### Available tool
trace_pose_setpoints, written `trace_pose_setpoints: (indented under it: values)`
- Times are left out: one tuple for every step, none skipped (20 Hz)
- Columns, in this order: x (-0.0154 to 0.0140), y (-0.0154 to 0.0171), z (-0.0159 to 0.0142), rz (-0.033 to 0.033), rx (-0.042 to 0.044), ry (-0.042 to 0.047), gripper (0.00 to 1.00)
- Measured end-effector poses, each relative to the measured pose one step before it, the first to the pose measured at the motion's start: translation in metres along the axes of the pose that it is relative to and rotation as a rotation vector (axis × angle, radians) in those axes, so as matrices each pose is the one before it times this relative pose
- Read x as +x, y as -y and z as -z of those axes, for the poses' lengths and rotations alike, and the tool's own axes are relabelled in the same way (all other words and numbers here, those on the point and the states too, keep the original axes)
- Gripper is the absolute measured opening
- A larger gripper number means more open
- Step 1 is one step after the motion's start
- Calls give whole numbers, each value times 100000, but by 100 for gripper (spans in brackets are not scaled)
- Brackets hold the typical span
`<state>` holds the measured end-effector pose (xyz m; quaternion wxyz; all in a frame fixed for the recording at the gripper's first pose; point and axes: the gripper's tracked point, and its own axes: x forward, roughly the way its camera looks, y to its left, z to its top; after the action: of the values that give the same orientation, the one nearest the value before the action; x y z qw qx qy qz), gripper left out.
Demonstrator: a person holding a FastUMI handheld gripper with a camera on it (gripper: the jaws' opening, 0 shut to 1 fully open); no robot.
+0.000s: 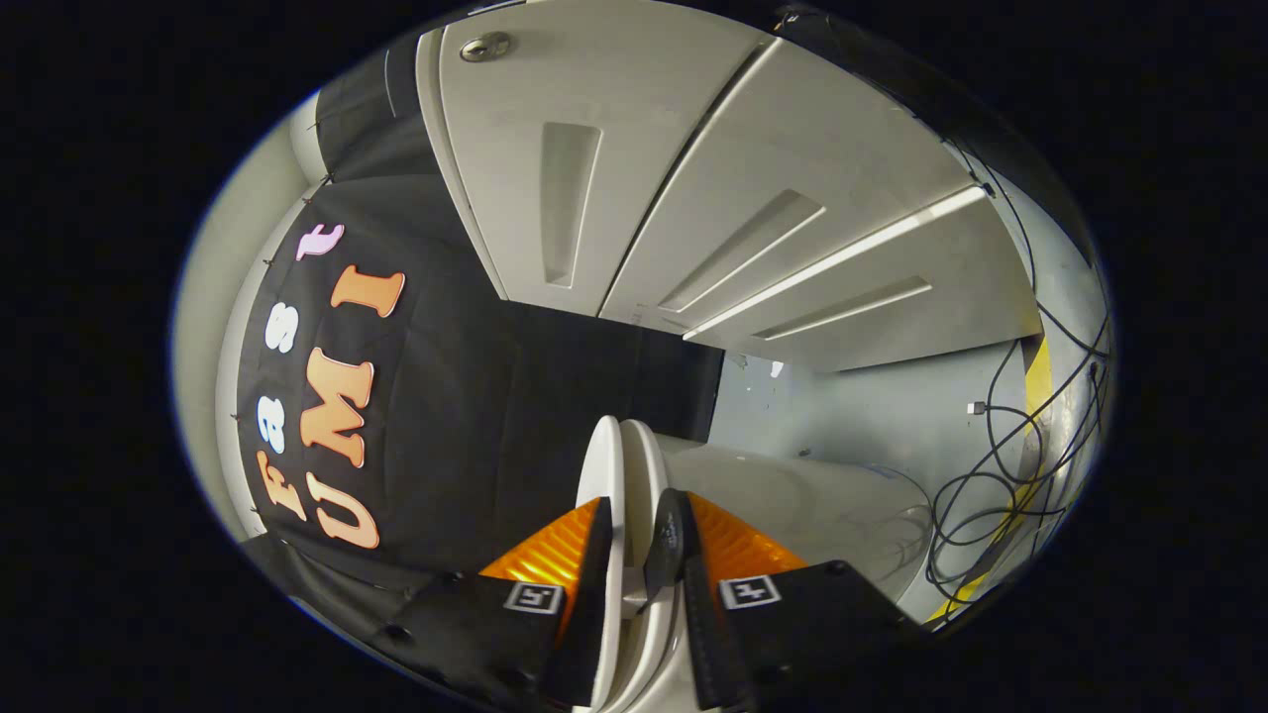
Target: Open the toilet lid.
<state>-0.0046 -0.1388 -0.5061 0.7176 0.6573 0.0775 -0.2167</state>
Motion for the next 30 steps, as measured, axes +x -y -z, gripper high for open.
trace_pose_setpoints:
  values:
    - [-128,169,-10,-10,1114,471,33]
    - [-91,84,-86,163,1172,460,21]
    - [113,0,145,-768,1772,-394,10]
    - [-439,133,-41,404,1125,469,9]
    - [42,-202,32,-258,956,-75,9]
    - [65,-275,-50,453,-681,0,9]
    - [114,-328,-52,80,-1303,252,8]
    - [-250,-687,-124,-550,-1359,331,8]
    - [-88,-950,-95,-1164,-1856,611,8]
    - [-160,-1113,-169,-1209,-1941,868,8]
    - [-144,-1126,-62,-969,-2177,645,8]
    - [-336,-1426,-55,-1229,-3064,546,8]
    - [-348,-1415,-4,-756,-3426,353,8]
    - [-471,-1251,-62,-450,-3552,308,8]
    - [-304,-1200,-75,-475,-2863,87,8]
    - [-192,-1375,-3,-633,-2877,192,8]
    - [-202,-1409,-95,-670,-2808,259,8]
    - [-209,-1362,-28,-754,-2406,311,8]
    - [-216,-1600,-161,-1001,-2553,909,8]
    - [-252,-1620,-68,-998,-2222,1069,8]
    - [-27,-1742,-186,-1059,-1968,1227,8]
    - [223,-1330,-247,-327,-2534,1377,8]
    - [415,-1220,-452,-138,-3200,2348,8]
    - [521,-1323,-338,-603,-3701,1986,8]
    - [346,-1179,-386,-376,-3620,2294,8]
    - [155,-1400,-339,-902,-3307,1775,8]
    - [-211,-1228,4,-1166,-2833,149,8]
    - [-59,-952,-161,-295,-1716,459,8]
    - [72,-723,-152,-143,-1309,796,8]
    - [37,-715,-26,71,-1432,-86,8]
